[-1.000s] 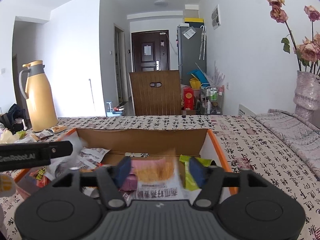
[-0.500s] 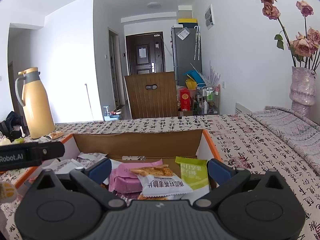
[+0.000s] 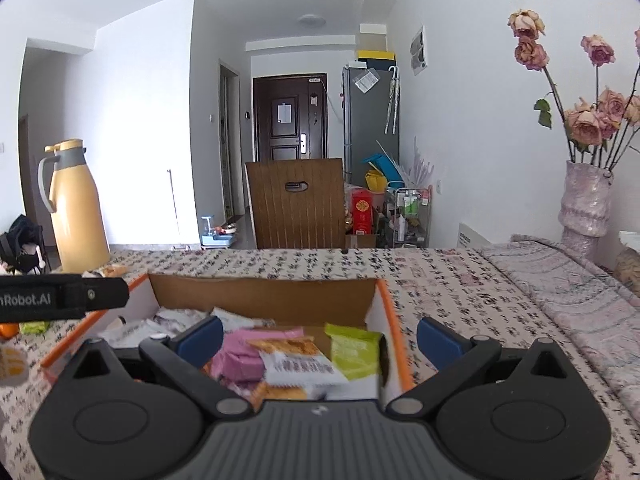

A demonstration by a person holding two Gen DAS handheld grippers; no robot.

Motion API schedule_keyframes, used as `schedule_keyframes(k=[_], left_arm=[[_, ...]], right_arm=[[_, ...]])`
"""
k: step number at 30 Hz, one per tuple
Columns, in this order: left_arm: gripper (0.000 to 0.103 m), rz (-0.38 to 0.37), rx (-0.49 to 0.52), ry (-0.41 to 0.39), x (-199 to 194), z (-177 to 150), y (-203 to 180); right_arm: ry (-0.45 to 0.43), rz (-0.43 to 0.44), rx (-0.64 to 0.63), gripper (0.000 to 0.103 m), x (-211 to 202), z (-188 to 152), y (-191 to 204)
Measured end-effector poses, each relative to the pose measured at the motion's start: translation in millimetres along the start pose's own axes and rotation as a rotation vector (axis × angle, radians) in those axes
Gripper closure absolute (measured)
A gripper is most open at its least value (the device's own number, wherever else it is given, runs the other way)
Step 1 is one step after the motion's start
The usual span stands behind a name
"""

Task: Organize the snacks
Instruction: 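Move both tools back from the box toward the remaining snacks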

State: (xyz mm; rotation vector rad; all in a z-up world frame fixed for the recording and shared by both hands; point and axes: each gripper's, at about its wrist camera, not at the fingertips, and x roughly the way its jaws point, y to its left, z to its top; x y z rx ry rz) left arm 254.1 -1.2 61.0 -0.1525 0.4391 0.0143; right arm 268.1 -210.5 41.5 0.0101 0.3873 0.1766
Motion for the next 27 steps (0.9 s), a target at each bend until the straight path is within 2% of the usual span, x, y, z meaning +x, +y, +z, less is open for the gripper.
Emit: schedule_keyframes(k=[9, 18, 22, 27], left_arm=[[0.000, -0.035, 0.023, 0.079, -18, -29, -19], [0.000, -0.102, 0.087, 0.239, -6, -70, -49], [0.000, -0.100, 0.096, 0.309, 8, -84, -61], [0.000, -0.079, 0.083, 0.334, 17, -91, -67]], right_arm=[[0.060, -0.030, -0.028, 0.000, -31, -31, -24], [0.129, -0.069, 0.011, 0.000, -43, -63, -57], [0.141, -0.073, 0.040, 0.000, -46, -71, -67], [0.148, -0.068, 0.068, 0.000, -43, -76, -76]])
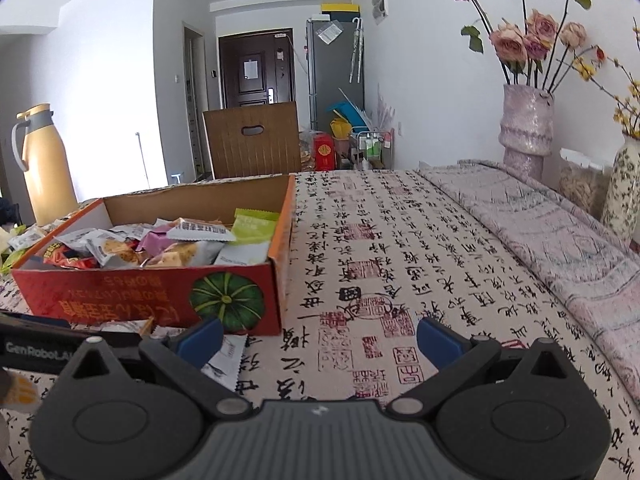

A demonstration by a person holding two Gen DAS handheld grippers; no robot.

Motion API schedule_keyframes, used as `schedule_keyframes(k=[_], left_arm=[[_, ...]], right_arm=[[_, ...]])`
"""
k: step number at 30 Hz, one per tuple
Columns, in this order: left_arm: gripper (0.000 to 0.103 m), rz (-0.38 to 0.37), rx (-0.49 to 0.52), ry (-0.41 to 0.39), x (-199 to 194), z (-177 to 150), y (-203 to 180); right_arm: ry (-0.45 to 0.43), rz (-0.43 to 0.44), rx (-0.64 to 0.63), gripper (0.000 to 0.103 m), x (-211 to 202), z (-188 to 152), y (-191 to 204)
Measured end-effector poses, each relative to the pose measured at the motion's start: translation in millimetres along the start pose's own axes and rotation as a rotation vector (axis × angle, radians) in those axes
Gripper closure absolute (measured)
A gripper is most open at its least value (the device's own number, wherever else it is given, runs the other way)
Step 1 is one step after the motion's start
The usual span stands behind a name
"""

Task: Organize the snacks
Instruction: 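Move both tools back from the box toward the remaining snacks, then grasp a white packet with the left tool while the right tool grasps another white packet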

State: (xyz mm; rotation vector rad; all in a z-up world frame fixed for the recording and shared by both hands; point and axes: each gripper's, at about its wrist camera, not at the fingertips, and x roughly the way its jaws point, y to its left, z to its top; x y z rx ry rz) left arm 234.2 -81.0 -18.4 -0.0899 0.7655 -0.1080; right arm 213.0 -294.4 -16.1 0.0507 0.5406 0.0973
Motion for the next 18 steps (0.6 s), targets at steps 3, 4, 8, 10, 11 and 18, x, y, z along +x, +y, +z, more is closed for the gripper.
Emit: schedule_keyframes(k=[3, 4, 8, 10, 11, 18], left_arm=[[0.005, 0.009, -0.012, 0.015, 4, 1, 0], [0.010, 0.006, -0.018, 0.022, 6, 1, 1], [0.026, -0.013, -0.050, 0.056, 14, 0, 3], [0.033, -0.014, -0.054, 0.054, 14, 0, 4], [0.037, -0.020, -0.055, 0.054, 13, 0, 5], [0.051, -0.054, -0.065, 0.041, 8, 1, 10]], right_arm=[[0.015, 0.014, 0.024, 0.000, 5, -2, -4], [0.022, 0.018, 0.031, 0.000, 7, -3, -5], [0.035, 0.024, 0.047, 0.000, 11, -5, -8], [0.039, 0.022, 0.047, 0.000, 12, -7, -8], [0.041, 0.021, 0.046, 0.000, 12, -7, -8], [0.057, 0.016, 0.046, 0.000, 18, -9, -7]])
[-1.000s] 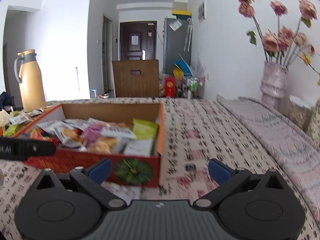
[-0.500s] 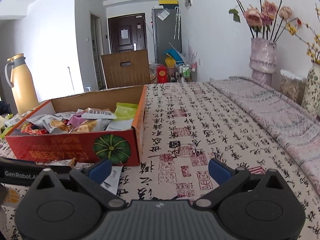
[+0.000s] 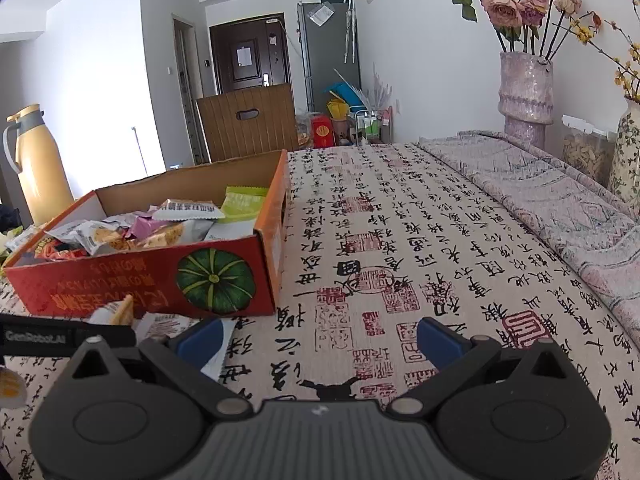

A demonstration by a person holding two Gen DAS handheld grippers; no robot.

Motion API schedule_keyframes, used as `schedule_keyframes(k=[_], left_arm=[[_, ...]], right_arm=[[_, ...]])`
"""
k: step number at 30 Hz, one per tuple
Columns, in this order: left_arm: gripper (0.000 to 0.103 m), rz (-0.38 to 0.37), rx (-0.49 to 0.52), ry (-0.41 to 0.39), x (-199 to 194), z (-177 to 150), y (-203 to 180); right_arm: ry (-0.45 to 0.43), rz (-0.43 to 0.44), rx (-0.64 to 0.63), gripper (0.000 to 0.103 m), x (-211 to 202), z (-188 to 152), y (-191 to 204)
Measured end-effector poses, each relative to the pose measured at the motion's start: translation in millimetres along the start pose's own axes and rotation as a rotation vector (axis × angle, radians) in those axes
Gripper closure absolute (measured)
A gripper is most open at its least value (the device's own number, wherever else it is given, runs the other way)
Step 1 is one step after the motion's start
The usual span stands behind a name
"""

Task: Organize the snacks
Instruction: 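Grasp a white packet with the left tool while the right tool grasps another white packet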

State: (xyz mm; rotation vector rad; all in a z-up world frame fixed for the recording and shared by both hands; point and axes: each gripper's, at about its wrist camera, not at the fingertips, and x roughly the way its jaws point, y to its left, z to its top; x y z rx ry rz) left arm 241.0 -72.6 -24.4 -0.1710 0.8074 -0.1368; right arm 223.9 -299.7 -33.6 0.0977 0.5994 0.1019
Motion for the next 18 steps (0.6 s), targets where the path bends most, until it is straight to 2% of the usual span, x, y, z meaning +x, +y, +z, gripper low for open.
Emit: schedule_keyframes(k=[9, 18], left_arm=[[0.053, -0.013, 0.001, -0.045, -21, -3, 10], [0.053, -0.017, -0.023, -0.099, -44, -4, 33]], right_arm=[[0.015, -0.025, -0.024, 0.000, 2, 0, 6], [0.037, 0.027, -0.069, 0.000, 5, 7, 38]])
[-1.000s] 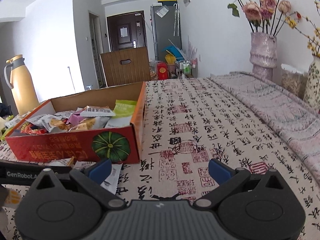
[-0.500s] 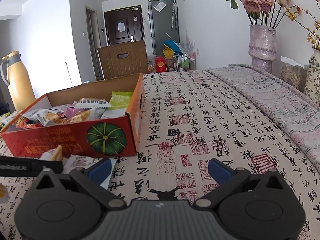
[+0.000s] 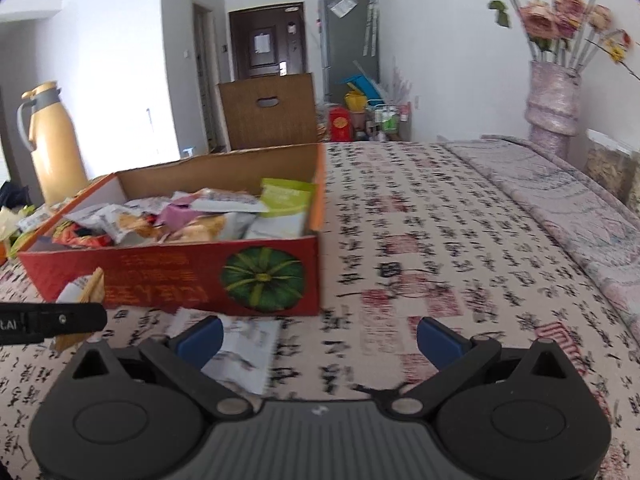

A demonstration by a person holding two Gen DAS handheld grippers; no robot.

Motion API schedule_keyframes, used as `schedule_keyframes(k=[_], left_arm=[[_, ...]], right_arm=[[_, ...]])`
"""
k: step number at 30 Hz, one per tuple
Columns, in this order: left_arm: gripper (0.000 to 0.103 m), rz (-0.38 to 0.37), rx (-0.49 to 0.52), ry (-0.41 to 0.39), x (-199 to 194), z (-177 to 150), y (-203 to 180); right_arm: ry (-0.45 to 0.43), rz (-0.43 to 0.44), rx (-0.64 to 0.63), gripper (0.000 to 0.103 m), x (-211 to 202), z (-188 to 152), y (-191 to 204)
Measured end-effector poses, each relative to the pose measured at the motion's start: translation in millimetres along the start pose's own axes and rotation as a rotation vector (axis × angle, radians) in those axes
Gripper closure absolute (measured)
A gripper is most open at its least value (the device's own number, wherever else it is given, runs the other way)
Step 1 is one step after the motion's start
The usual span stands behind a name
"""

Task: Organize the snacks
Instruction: 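Grasp a white packet with the left tool while the right tool grasps another white packet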

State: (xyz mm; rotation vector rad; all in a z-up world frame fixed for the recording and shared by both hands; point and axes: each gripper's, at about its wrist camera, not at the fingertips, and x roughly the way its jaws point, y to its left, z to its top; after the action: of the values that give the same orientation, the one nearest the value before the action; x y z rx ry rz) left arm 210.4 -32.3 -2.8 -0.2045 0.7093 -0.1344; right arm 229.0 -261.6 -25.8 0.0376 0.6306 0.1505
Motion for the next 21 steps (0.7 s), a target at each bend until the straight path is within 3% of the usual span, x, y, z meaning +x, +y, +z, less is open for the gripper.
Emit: schedule_keyframes(k=[14, 21], left_arm=[[0.053, -0.002, -0.046, -0.035, -21, 1, 34], [0.053, -0.007, -0.062, -0.045, -27, 0, 42]], right_arm=[[0.138, -0.031, -0.048, 0.000, 51, 15, 54], [0.161, -0.048, -0.013, 0.000, 63, 12, 56]])
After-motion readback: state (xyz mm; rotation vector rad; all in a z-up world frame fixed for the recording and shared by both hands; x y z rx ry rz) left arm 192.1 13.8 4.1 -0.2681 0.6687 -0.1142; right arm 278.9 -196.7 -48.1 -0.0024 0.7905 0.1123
